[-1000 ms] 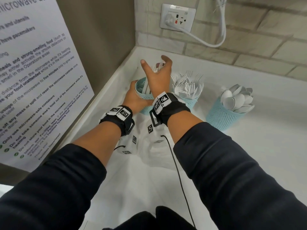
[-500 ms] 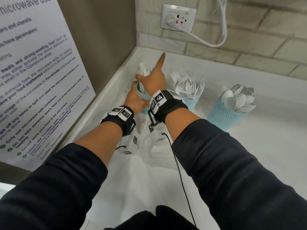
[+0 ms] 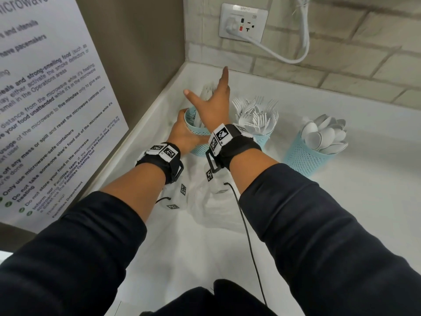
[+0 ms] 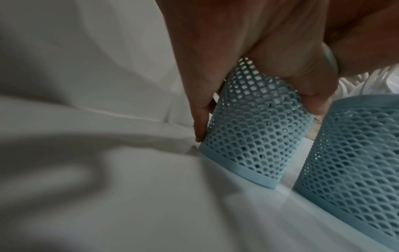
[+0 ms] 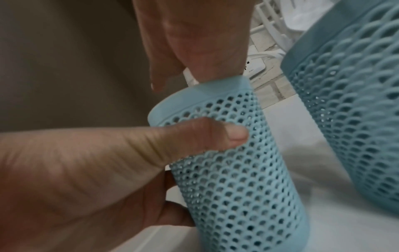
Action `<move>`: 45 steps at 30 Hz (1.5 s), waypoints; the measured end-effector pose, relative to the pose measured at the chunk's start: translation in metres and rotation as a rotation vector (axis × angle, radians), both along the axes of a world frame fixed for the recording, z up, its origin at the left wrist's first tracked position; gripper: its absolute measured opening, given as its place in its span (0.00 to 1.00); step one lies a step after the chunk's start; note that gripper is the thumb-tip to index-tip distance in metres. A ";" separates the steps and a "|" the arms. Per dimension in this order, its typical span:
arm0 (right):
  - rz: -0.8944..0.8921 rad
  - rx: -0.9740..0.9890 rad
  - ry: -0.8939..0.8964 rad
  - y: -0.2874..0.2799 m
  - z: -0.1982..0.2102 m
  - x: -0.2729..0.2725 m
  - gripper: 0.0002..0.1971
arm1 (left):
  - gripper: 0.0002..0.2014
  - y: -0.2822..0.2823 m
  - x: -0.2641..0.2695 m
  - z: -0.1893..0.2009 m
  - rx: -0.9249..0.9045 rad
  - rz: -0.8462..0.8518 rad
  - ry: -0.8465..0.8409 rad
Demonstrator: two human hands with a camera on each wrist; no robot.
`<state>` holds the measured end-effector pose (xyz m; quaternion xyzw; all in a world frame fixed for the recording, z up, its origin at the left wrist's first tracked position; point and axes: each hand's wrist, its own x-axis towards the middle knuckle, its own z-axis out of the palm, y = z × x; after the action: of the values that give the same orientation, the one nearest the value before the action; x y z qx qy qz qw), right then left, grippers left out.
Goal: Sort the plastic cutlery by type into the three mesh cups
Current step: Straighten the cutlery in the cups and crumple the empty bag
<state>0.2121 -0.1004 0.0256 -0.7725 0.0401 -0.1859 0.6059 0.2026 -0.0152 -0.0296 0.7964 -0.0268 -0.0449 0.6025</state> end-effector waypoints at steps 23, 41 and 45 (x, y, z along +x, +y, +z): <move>-0.250 -0.620 -0.014 -0.102 -0.016 -0.069 0.48 | 0.16 -0.038 -0.024 0.046 0.731 -0.236 0.246; -0.010 -0.312 0.097 -0.121 -0.027 -0.061 0.59 | 0.49 -0.115 -0.028 0.015 0.136 -0.058 0.091; -0.044 -0.295 0.131 -0.129 -0.018 -0.047 0.53 | 0.47 -0.110 -0.023 0.010 0.054 -0.080 0.011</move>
<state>0.1648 -0.2290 0.0079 -0.8625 0.0686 -0.1523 0.4777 0.1799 -0.1249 -0.0197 0.8104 -0.0541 -0.0742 0.5786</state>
